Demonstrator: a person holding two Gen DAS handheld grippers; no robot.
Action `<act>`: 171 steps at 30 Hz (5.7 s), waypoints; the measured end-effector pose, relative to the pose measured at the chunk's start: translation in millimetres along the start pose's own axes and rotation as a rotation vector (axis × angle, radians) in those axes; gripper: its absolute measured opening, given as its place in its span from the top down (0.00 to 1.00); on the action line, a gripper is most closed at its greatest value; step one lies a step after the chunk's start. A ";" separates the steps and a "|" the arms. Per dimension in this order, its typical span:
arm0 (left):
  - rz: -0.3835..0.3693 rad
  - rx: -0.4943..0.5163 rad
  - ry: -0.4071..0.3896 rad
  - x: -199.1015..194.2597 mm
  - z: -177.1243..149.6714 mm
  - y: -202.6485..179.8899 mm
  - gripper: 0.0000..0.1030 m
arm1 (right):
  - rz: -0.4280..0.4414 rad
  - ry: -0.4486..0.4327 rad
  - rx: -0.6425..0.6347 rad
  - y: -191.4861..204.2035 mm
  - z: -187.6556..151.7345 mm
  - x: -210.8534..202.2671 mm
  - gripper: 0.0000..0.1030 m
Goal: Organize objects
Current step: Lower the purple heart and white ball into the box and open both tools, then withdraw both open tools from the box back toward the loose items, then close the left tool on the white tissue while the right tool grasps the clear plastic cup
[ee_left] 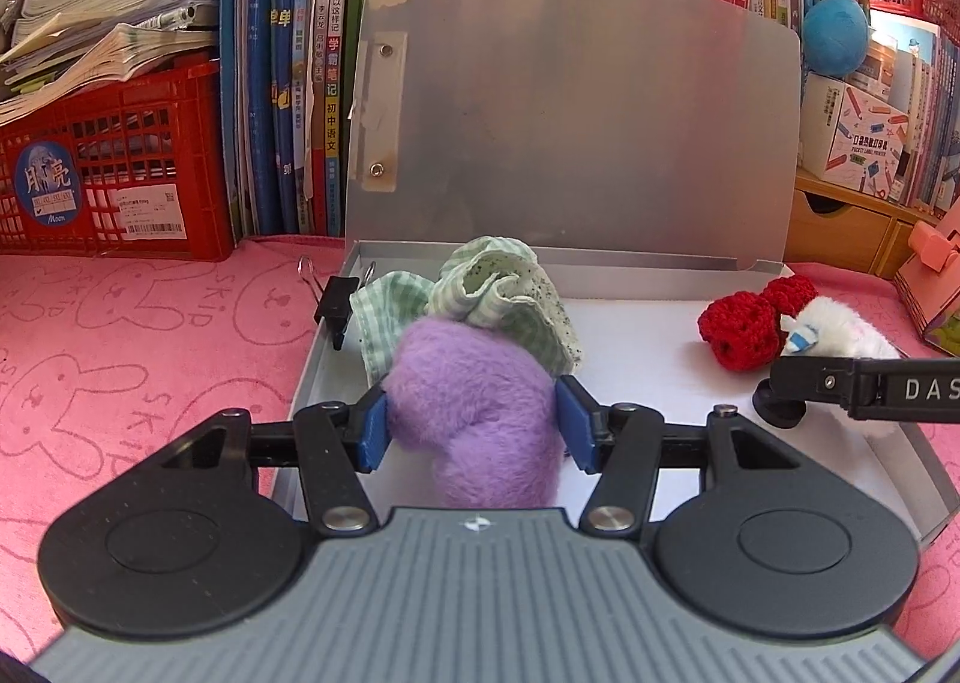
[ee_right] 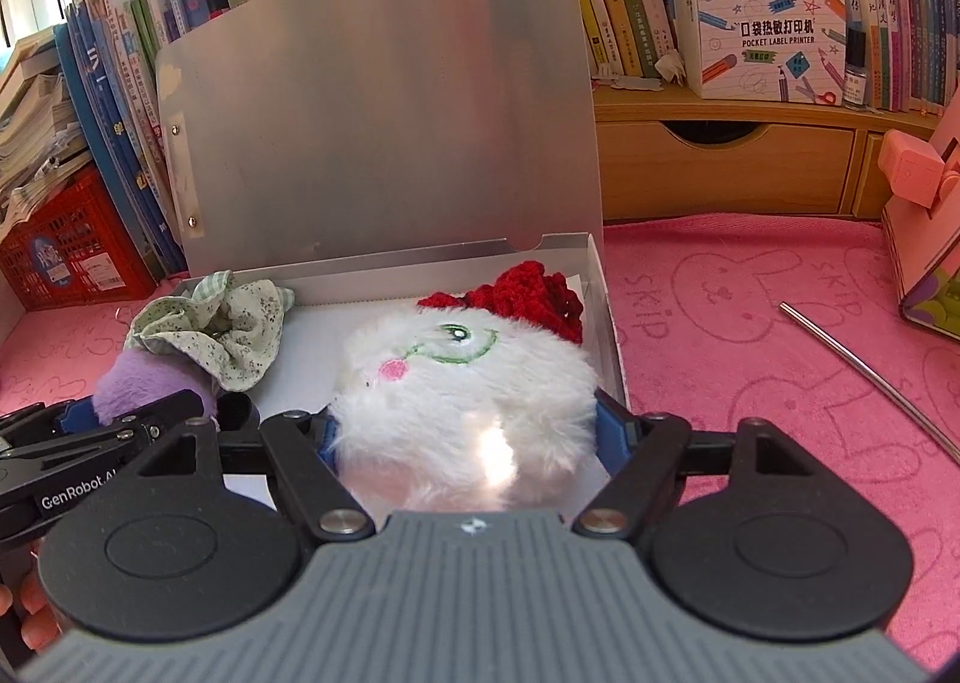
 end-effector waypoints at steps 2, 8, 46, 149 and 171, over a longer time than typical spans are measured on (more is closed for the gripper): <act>0.002 -0.001 -0.001 0.4 -0.5 0.0 0.40 | -0.006 0.003 -0.005 -0.3 -2.6 3.5 0.26; 0.015 0.006 0.004 0.0 -2.5 -2.1 0.35 | -0.001 -0.005 -0.004 2.0 -4.5 3.6 0.22; -0.111 0.075 -0.113 -128.9 -26.1 -0.1 0.05 | 0.030 -0.080 -0.042 22.7 -44.4 -105.8 0.11; -0.219 0.070 -0.071 -292.0 -223.6 33.0 0.32 | -0.117 -0.138 -0.221 62.0 -217.9 -212.9 0.17; -0.247 0.051 -0.043 -285.0 -221.0 23.8 0.62 | -0.073 -0.101 -0.266 72.0 -206.6 -198.3 0.49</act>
Point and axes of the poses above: each gripper's, at about its wrist camera, not at the fingertips, and x roughly the way its jaws point, y to its left, z to its top, the point moved 5 cm from there along x, roughly the way its jaws point, and after that the axes turned 14 degrees about z, right-handed, at the moved point
